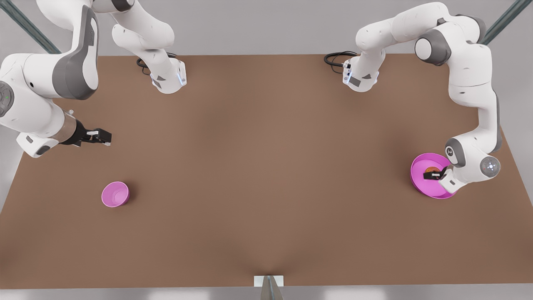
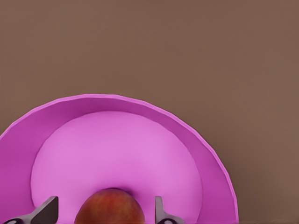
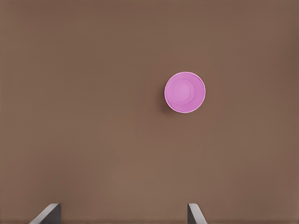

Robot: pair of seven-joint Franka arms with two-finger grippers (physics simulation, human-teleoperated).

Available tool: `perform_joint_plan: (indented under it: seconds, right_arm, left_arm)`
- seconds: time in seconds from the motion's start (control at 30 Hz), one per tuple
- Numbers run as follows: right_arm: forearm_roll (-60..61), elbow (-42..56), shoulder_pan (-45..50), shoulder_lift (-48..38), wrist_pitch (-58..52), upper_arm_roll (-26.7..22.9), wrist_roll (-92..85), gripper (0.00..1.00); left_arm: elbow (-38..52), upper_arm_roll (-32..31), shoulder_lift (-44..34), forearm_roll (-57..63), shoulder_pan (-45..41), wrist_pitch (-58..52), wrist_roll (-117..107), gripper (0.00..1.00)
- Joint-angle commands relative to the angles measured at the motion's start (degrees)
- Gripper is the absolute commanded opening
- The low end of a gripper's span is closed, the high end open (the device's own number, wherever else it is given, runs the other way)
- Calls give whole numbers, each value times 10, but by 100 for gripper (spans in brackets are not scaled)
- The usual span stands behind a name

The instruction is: Use the left arm to pick up the apple from the plate, transfer it to the gripper of the right arm, and then use the right arm to place it into the bowl

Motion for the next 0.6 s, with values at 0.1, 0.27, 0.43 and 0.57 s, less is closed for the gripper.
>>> perform_joint_plan:
  seconds: [0.1,0.27,0.43,0.57]
  right_arm:
    - [-3,0,0,0,0,0,-1,100]
    - [-3,-1,0,1,0,0,-1,100]
    - [-4,0,0,4,-2,0,-1,100]
    - [-4,1,5,4,-3,0,-1,100]
  left_arm:
    - [-13,3,0,1,0,13,79,100]
    - [-13,3,8,1,1,17,78,100]
    - [-13,3,8,1,2,16,79,75]
    - [-12,3,6,0,1,14,79,71]
